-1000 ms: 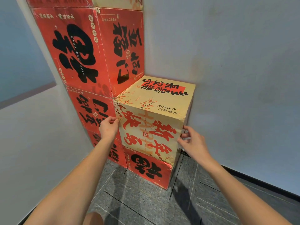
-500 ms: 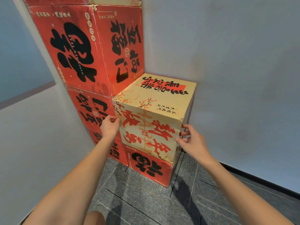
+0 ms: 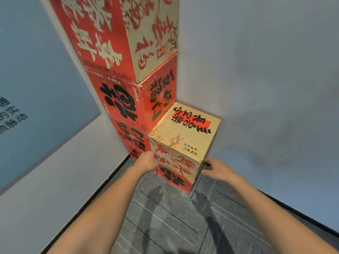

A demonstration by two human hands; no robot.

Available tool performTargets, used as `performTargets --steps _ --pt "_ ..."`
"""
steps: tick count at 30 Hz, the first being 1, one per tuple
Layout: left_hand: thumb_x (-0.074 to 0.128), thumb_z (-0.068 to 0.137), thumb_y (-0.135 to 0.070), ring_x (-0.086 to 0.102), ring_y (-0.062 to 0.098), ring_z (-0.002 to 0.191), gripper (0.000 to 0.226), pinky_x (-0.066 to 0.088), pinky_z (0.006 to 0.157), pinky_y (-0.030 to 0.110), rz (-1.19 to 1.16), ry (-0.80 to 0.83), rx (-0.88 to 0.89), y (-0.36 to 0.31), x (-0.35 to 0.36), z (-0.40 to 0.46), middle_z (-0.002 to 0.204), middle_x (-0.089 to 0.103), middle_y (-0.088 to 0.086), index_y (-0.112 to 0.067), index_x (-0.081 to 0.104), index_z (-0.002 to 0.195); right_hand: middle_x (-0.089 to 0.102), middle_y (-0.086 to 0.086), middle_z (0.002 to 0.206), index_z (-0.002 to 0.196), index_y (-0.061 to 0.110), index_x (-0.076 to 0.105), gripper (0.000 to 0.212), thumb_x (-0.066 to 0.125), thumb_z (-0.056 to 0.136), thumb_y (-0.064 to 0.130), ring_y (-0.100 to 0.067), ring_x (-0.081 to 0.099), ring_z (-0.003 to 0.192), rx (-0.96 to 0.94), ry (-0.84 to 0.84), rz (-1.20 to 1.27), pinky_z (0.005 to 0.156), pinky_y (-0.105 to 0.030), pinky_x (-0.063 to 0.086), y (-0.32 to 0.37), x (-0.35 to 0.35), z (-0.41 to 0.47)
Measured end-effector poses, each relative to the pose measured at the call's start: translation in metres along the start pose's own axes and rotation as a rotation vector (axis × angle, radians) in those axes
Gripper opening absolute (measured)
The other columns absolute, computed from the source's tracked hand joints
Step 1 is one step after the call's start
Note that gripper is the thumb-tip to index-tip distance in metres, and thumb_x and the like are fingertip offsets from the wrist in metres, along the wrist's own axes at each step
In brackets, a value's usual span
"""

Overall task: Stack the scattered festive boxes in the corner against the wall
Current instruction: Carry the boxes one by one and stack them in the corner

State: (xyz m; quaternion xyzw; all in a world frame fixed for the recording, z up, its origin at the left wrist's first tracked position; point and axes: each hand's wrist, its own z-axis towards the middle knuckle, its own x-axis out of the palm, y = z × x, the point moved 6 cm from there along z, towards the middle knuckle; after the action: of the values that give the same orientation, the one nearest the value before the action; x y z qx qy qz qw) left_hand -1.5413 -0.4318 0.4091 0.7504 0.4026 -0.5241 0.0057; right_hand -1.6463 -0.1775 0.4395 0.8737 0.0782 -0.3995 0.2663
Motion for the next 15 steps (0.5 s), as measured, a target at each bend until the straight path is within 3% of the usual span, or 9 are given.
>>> performTargets --steps 3,9,15 --pt "0.067 0.091 -0.029 0.063 0.023 0.111 0.038 0.05 0.099 0.036 0.036 0.034 0.015 -0.025 -0.054 -0.054 0.123 0.066 0.003 -0.011 0.063 0.124 0.056 -0.006 0.141 0.143 0.014 0.046 0.059 0.062 0.093 0.042 -0.023 0.058 0.122 -0.033 0.014 -0.072 0.101 -0.038 0.05 0.048 -0.043 -0.042" --pt "0.065 0.09 -0.027 0.063 0.028 0.112 0.036 0.051 0.096 0.037 0.067 0.02 0.003 -0.054 -0.173 -0.165 0.121 0.068 0.009 -0.01 0.064 0.121 0.048 -0.008 0.149 0.148 0.009 0.042 0.057 0.056 0.098 0.034 -0.024 0.051 0.132 -0.206 0.032 -0.204 0.11 -0.035 0.042 0.18 -0.116 -0.125" --pt "0.061 0.094 -0.03 0.057 0.032 0.121 0.043 0.047 0.096 0.034 0.019 -0.106 -0.196 -0.022 -0.254 -0.292 0.13 0.062 0.014 -0.008 0.058 0.131 0.064 -0.012 0.129 0.129 0.009 0.057 0.046 0.057 0.091 0.035 -0.028 0.063 0.113 -0.455 0.025 -0.337 0.097 -0.039 0.05 0.301 -0.143 -0.202"
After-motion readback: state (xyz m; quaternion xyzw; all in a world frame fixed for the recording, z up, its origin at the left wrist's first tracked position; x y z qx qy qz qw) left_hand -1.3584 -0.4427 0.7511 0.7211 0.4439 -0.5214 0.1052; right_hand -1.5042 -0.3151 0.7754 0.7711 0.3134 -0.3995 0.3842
